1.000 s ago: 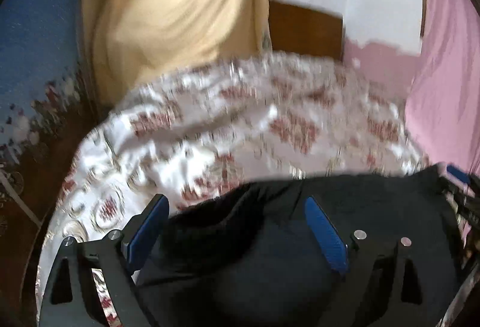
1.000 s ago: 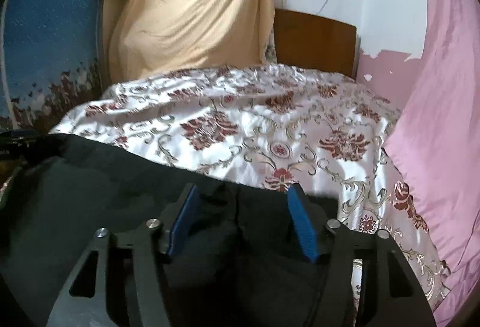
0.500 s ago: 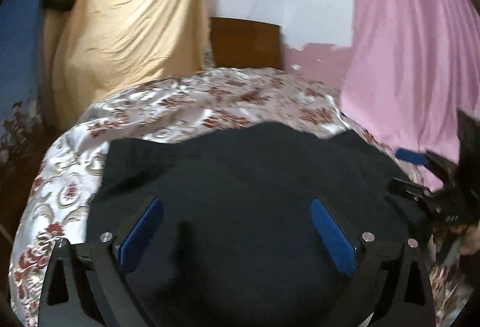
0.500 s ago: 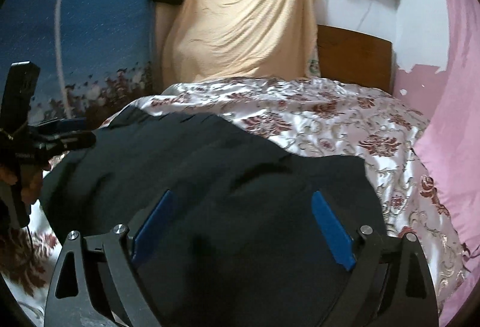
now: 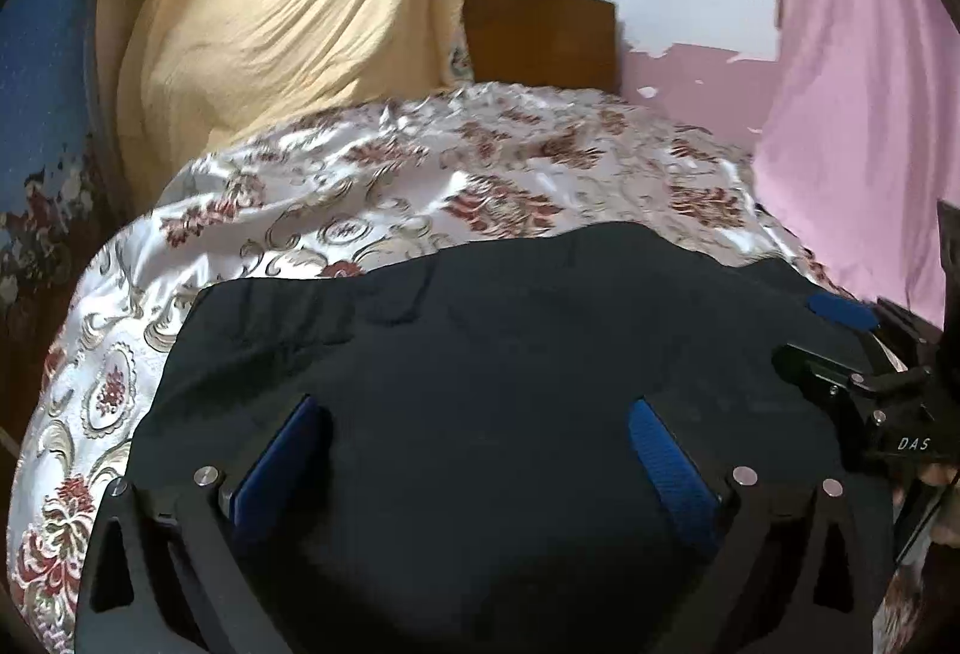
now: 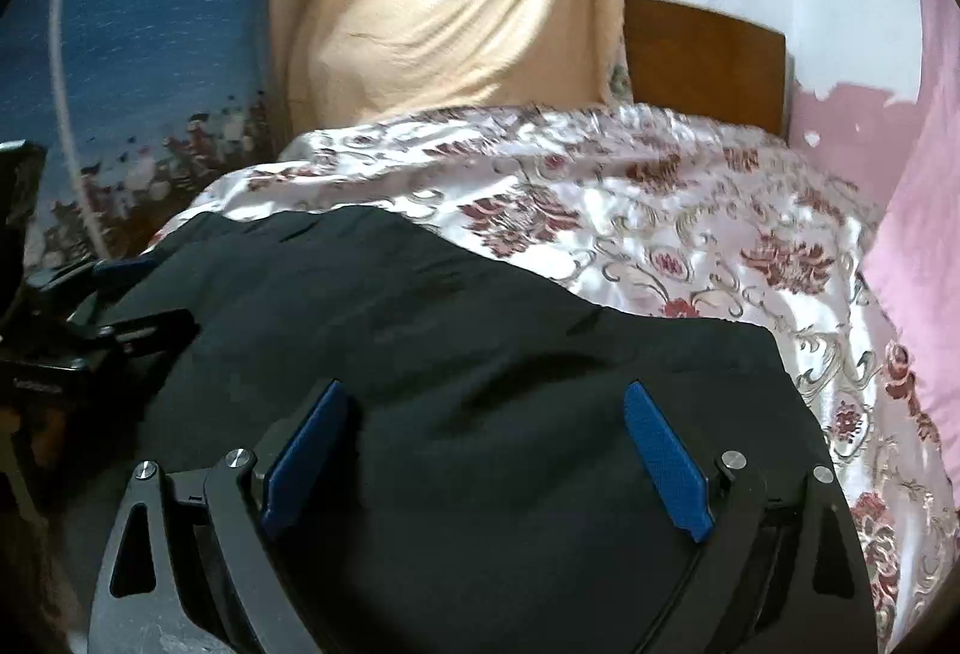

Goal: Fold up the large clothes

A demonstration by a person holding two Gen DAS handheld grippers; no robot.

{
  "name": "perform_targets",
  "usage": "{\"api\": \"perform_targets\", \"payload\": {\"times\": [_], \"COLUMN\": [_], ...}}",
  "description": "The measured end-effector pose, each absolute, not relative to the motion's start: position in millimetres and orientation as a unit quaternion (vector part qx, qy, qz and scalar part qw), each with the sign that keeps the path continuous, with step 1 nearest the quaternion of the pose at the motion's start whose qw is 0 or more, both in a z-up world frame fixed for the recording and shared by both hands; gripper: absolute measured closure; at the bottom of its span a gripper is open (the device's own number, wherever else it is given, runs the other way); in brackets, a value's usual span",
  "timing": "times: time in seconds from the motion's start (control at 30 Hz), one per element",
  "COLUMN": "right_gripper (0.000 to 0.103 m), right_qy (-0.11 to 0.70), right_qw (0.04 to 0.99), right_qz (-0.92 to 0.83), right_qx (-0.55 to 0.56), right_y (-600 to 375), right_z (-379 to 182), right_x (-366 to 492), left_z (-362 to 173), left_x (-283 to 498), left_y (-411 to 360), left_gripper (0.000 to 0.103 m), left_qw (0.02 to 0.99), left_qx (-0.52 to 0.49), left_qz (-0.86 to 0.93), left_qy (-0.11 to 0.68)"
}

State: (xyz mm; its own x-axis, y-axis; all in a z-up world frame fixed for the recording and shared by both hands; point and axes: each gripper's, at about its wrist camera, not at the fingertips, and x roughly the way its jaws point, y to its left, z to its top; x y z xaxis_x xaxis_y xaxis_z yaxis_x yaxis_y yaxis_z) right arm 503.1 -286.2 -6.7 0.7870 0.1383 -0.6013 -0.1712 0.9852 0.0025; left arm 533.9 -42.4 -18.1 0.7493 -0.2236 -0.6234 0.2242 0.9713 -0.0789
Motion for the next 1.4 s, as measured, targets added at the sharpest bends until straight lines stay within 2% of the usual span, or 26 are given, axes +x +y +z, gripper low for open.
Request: {"api": "perform_targets", "payload": {"times": [0.43,0.83,1.4], "right_gripper": [0.01,0.006,0.006], "right_qy": [0.375,0.367,0.37], "right_qw": [0.923,0.922,0.919], "right_qz": [0.075,0.094,0.1], "right_qx": [0.037,0.077,0.089], "right_y": [-312.7,-317.0,-319.4], "right_z": [-53.7,-76.0,-84.2], "right_x": [573.2,584.6,588.5], "left_z": [-52.1,-70.2,-73.0], "left_x": [590.0,599.2,599.5], "left_y": [-20.3,-14.4,-13.3], "left_gripper": [0.0,0.0,0.0], "left_qw": [0.918,0.918,0.918], "left_qx": [-0.065,-0.109,-0.111], "left_qz": [-0.115,-0.133,-0.135], "left_qy": [0.374,0.357,0.355]}}
